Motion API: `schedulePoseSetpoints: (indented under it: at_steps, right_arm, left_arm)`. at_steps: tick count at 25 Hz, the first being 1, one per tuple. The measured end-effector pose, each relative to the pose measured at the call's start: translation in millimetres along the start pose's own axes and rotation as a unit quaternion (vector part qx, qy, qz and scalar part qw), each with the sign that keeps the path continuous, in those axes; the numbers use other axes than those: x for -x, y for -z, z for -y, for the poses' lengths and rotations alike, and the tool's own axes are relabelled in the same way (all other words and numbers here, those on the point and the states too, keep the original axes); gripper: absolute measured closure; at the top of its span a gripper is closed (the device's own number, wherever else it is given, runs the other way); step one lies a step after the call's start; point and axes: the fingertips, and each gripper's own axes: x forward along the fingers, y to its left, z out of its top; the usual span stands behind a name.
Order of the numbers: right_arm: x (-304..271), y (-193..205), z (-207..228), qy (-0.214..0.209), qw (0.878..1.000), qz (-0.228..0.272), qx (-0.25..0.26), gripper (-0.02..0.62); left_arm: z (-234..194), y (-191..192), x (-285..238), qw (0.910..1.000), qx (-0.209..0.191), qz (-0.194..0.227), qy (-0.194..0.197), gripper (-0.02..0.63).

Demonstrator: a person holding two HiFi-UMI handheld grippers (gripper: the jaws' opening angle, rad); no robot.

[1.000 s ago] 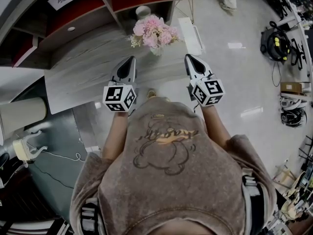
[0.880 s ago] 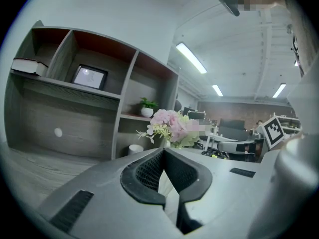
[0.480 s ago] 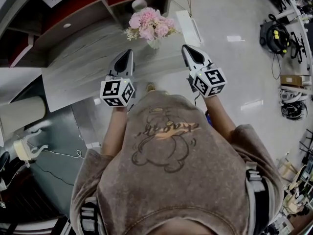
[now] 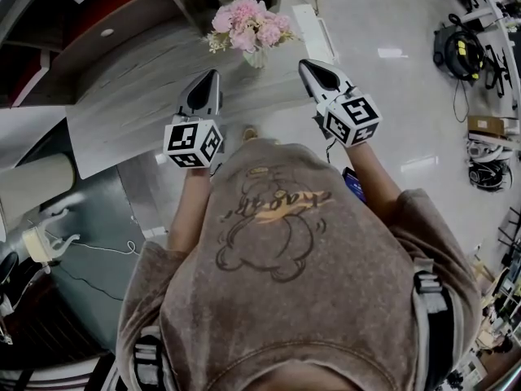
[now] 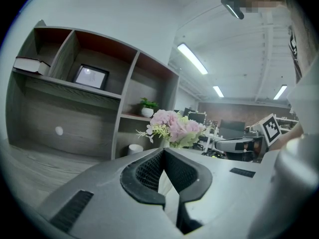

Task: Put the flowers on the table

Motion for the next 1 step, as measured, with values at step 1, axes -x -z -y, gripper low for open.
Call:
schedulePoseSetpoints:
  at_steps: [1]
  right_arm:
    - [-1.0,0.2,-0.3,-0.002,1.0,0.0,0.0,0.597]
  left_arm:
    - [-0.2,0.9,0.1,1.0,0.001,0.0,0.0,0.588]
